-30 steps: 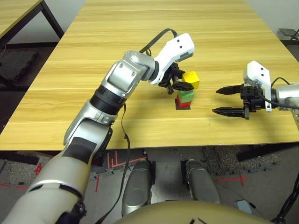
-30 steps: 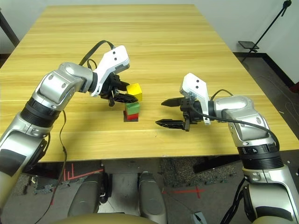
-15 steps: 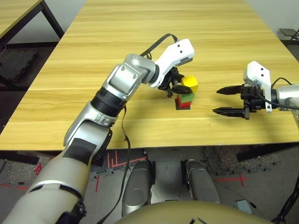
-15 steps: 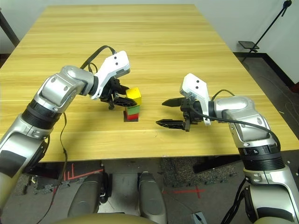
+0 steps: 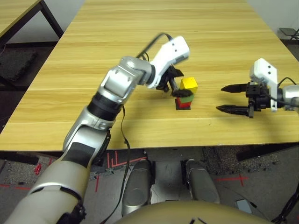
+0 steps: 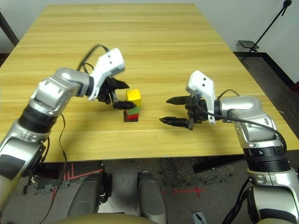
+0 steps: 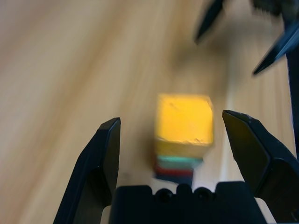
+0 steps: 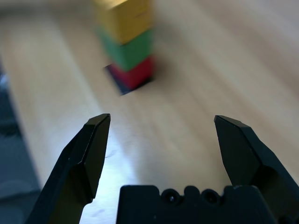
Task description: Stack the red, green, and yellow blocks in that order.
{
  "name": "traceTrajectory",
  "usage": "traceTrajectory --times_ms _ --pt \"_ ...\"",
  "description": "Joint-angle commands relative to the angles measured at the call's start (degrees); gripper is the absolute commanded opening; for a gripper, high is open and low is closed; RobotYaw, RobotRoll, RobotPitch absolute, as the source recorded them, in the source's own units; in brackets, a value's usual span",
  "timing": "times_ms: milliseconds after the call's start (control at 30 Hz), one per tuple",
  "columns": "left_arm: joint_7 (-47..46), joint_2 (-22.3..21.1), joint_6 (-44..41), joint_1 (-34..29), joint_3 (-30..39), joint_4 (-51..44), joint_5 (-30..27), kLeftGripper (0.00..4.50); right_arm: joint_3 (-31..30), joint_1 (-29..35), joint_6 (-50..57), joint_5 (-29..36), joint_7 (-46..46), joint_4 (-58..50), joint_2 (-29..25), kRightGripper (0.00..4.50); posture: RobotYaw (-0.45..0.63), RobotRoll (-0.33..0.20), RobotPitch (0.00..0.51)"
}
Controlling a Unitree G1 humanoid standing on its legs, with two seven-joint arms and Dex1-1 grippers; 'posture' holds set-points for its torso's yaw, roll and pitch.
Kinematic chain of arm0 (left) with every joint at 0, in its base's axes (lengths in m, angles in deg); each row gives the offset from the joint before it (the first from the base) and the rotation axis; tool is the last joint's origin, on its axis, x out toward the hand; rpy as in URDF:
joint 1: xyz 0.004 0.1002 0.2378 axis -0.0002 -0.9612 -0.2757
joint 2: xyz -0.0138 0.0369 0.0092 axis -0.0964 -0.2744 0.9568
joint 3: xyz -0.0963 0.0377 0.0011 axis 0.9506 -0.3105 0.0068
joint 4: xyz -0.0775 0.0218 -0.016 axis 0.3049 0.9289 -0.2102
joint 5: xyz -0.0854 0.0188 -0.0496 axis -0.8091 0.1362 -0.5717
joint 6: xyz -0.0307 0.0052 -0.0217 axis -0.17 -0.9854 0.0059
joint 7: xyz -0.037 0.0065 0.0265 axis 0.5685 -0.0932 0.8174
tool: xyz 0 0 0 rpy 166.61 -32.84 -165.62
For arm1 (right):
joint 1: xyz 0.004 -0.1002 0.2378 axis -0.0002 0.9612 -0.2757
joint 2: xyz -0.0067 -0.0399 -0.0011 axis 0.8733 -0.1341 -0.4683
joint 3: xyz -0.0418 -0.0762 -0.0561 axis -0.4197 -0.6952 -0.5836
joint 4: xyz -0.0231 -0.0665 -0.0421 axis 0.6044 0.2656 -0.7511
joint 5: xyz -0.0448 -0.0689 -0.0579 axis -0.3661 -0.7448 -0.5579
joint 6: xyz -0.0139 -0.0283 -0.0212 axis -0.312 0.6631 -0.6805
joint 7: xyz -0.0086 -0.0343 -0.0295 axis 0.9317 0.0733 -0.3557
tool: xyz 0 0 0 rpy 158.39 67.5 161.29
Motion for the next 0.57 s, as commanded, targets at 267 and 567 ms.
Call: traceTrajectory --times_ms 267,567 --pt "-26.9 11.5 22.7 -27.2 22.5 -6.3 4.7 4.47 14.6 -5.6 -24.6 -4.1 -24.1 35.3 7.0 4.50 0.04 -0.108 0.090" --pt "-32.2 11.8 46.9 -34.8 24.2 9.6 6.2 4.47 14.7 -11.0 -43.4 -7.8 -31.3 59.8 7.5 4.50 0.08 -0.122 0.088"
